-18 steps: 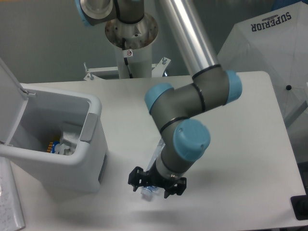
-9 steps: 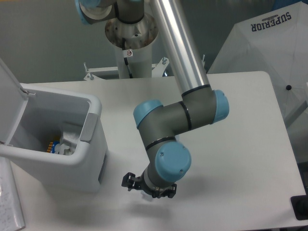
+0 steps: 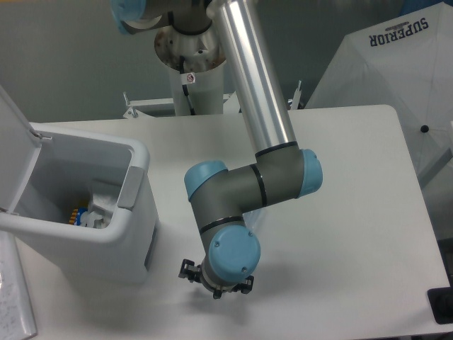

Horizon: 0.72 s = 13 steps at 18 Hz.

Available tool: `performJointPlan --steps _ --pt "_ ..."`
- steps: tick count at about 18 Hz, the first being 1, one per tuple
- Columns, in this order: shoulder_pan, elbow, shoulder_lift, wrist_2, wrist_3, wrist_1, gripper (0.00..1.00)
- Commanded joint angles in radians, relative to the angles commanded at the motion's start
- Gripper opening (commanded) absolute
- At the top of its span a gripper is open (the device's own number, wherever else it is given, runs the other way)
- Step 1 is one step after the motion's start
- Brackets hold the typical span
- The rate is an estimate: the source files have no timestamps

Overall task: Place the trash in the trash can
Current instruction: 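Lower the gripper and close it around the bottle's cap end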

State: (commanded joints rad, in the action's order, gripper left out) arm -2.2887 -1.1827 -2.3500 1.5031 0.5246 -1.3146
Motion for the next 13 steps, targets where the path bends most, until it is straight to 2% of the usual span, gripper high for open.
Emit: performJointPlan --steps 3,11,13 --pt "0.012 0.002 -0.011 0.034 -0.002 0.002 0.87" --pt "0.022 0.002 -0.022 0.060 -0.026 0.002 0.44" --pt "0.022 0.002 -0.022 0.060 -0.028 0.002 0.41"
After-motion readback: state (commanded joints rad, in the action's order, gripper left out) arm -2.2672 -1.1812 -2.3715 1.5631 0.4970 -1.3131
